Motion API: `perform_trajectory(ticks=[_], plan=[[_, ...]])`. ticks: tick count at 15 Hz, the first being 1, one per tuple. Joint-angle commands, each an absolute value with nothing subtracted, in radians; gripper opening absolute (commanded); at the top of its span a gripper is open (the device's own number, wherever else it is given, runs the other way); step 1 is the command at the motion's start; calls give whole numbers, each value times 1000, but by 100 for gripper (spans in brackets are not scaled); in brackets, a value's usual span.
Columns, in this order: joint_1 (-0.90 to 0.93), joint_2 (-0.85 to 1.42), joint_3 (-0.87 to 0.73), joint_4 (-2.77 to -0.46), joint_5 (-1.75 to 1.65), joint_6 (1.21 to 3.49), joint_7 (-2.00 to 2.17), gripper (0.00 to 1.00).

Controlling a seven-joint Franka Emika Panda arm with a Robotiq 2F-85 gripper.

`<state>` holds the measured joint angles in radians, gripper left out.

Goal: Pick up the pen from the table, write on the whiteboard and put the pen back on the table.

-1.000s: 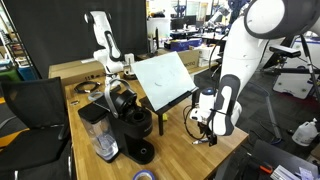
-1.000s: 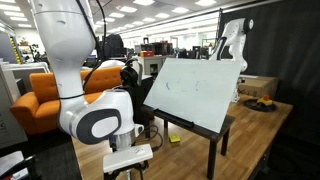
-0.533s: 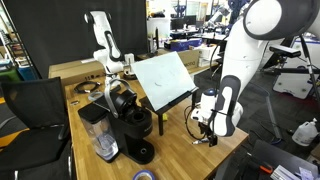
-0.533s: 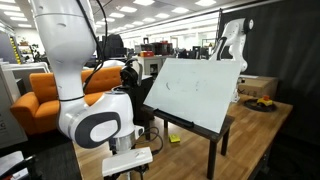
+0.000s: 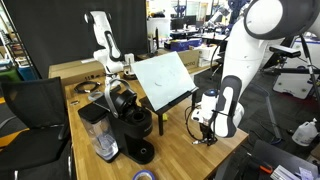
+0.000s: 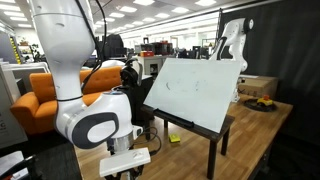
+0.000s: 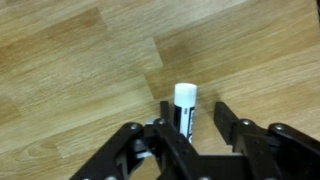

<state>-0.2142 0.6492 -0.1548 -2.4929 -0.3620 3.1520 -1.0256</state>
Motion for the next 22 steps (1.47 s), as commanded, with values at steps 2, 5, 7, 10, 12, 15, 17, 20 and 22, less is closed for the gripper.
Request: perform_trajectory(ticks=[2, 5, 7, 10, 12, 15, 17, 20, 22], plan=[[-232, 652, -145, -2493, -378, 3176, -1007, 11], [-232, 647, -141, -2493, -371, 3172, -995, 4], [-229, 638, -140, -2497, -364, 3163, -969, 5], [-215, 600, -148, -2522, -362, 3159, -917, 5], [-202, 568, -149, -2540, -363, 3147, -882, 5], [-145, 510, -174, -2576, -370, 3110, -825, 5], [-124, 467, -172, -2606, -374, 3073, -796, 5], [-94, 388, -167, -2653, -364, 2996, -716, 5], [-75, 336, -171, -2674, -367, 2942, -651, 5]])
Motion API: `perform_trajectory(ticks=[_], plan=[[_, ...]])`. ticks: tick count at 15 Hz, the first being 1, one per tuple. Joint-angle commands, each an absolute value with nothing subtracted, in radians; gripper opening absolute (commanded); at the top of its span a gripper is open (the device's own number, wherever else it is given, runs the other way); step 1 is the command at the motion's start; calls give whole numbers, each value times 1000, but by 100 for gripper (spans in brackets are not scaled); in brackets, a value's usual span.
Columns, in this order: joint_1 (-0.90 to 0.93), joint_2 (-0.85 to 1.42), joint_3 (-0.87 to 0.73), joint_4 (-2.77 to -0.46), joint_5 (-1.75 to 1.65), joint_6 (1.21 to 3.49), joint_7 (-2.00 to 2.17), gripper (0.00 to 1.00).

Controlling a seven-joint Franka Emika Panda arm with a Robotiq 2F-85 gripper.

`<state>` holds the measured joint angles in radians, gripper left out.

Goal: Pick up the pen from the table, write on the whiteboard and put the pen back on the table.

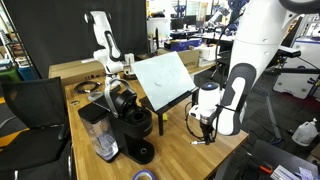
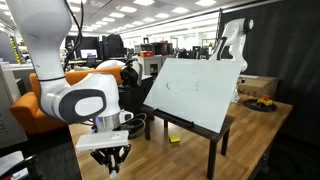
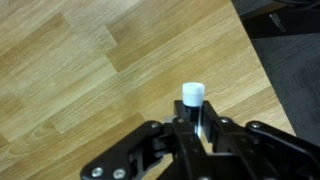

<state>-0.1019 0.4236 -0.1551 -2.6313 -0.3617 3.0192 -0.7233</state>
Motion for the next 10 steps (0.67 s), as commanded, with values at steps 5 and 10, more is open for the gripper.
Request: perform_trajectory(ticks=[5, 10], plan=[[-92, 240, -143, -2690, -344, 2847, -511, 5], [-118, 155, -106, -2684, -238, 2740, -435, 5]])
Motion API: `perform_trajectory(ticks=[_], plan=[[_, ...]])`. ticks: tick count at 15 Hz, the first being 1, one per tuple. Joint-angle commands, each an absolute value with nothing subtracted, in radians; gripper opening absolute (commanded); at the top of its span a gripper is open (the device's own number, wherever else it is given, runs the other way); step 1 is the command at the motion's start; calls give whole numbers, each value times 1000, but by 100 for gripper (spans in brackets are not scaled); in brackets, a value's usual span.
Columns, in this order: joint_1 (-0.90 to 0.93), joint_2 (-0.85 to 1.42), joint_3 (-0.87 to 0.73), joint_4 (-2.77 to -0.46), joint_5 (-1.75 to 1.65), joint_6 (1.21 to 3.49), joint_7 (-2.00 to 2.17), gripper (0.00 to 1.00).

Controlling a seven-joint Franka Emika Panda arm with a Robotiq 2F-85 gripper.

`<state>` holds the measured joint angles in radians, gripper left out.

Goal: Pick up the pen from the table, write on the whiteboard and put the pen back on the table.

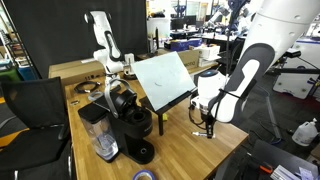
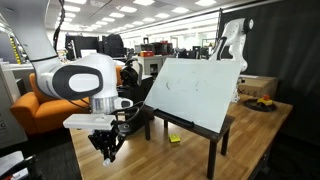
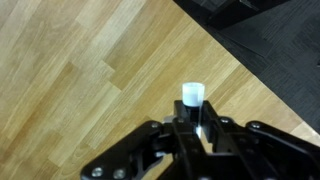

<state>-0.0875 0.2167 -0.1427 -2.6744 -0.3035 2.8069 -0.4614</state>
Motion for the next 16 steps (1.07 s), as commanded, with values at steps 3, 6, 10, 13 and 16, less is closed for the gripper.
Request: perform_trajectory(ticks=[3, 6, 10, 13, 16], plan=[[-119, 102, -100, -2681, -158, 2701, -426, 5], [-114, 56, -105, -2673, -93, 2669, -413, 5], [-109, 15, -115, -2649, -31, 2619, -386, 5], [-110, 2, -123, -2613, 22, 2569, -373, 5], [-113, -3, -132, -2572, 64, 2523, -363, 5]])
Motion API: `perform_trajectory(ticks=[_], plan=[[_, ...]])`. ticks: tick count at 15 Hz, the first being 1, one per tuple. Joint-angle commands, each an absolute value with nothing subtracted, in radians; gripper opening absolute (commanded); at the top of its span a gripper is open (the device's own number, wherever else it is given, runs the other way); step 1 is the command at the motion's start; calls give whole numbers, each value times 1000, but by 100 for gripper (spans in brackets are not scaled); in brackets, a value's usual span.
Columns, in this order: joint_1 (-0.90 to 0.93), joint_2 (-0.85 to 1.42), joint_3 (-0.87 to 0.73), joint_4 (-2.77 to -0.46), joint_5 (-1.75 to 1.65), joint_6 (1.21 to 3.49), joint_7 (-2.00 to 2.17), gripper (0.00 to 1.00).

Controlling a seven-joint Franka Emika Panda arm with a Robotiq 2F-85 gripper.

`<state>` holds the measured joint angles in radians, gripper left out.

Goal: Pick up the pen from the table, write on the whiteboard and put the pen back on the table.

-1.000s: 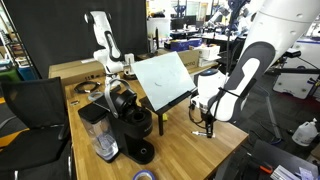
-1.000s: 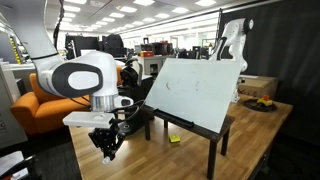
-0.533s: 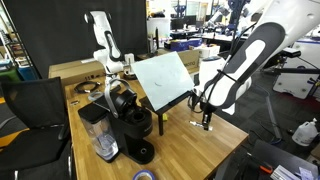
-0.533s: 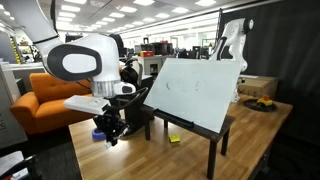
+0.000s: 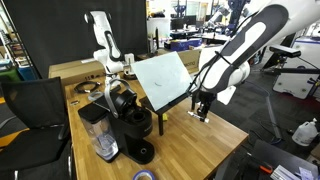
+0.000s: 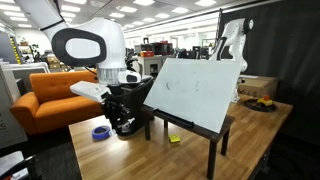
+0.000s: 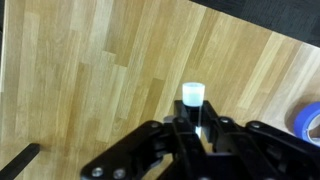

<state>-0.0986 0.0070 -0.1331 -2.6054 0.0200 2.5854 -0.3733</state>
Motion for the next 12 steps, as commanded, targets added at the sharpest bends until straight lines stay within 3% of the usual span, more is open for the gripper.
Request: perform_trajectory(ticks=[1, 10, 11, 12], plan=[[-114, -2, -136, -2557, 73, 2509, -358, 5], [-117, 4, -143, -2508, 96, 2482, -329, 5], [-117, 5, -142, -2507, 98, 2480, -329, 19], [-117, 5, -142, -2507, 98, 2480, -329, 19]])
